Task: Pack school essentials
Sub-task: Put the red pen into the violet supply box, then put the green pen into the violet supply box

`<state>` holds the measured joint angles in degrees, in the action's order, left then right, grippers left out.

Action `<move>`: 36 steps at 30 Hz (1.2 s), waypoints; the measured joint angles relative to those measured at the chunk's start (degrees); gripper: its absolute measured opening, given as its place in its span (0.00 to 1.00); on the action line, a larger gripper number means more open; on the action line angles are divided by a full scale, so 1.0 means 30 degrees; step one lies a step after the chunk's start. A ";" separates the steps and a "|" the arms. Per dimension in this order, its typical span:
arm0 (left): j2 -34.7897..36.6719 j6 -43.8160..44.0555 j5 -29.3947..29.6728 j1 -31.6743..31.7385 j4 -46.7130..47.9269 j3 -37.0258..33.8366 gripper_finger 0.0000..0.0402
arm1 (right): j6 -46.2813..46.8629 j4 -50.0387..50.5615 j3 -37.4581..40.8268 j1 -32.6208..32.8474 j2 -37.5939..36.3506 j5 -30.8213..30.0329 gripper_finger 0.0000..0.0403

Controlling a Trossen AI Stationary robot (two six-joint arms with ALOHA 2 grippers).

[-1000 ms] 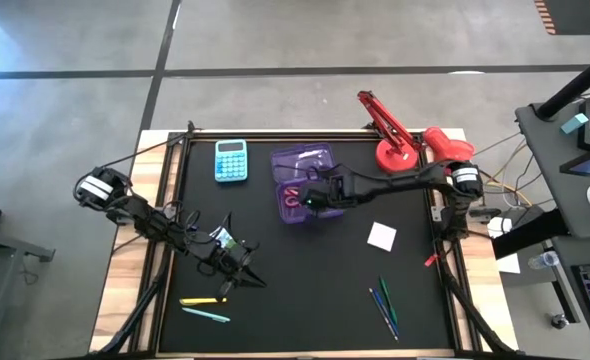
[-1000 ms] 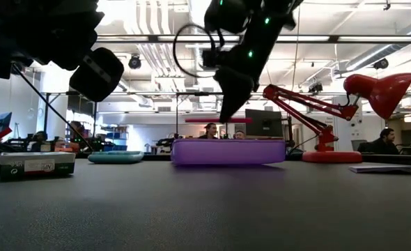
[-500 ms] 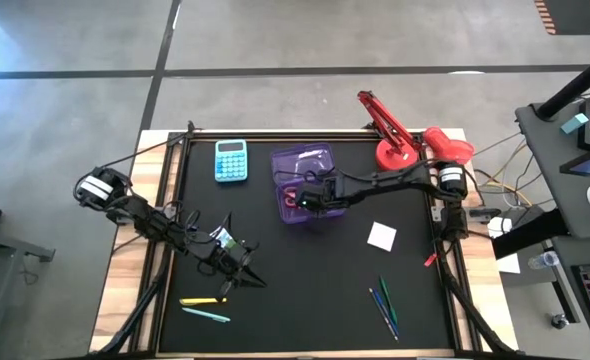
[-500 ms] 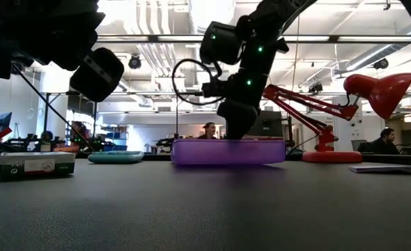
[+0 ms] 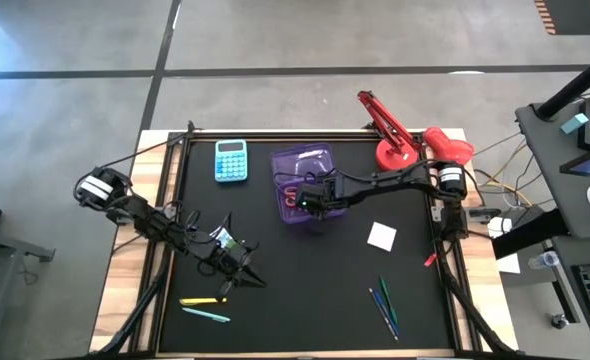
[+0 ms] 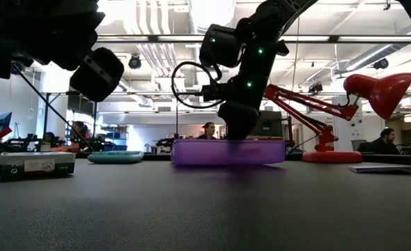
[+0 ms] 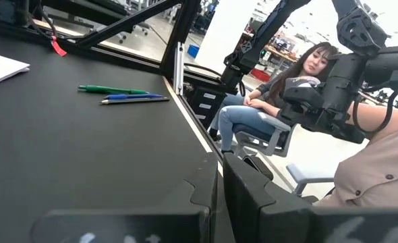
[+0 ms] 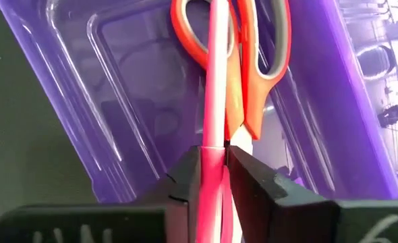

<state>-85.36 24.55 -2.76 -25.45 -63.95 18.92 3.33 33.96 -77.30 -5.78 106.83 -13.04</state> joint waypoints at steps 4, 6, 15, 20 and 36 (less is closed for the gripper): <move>0.0000 0.0003 0.0005 0.0000 0.0003 0.0000 0.02 | 0.0502 0.0005 0.0000 0.0000 -0.0036 0.0000 0.27; 0.0000 0.0004 0.0000 0.0000 -0.0004 0.0000 0.02 | 0.0597 0.0019 0.0000 0.0000 -0.0094 0.0000 0.30; 0.0000 0.0004 0.0007 0.0000 -0.0003 0.0000 0.02 | 0.3798 0.3599 0.0000 0.0467 -0.2788 -0.0006 0.39; 0.0000 0.0004 0.0007 0.0000 0.0024 -0.0007 0.02 | 0.9021 0.5909 0.0588 0.2470 -0.4807 -0.0015 0.38; 0.0000 -0.0492 0.0007 0.0000 -0.0026 -0.0007 0.02 | 2.7873 0.8077 0.3429 1.2396 -0.4512 0.1425 0.31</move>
<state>-85.36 23.07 -2.74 -25.45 -64.03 18.90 86.95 58.19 -67.01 31.41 93.29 -8.76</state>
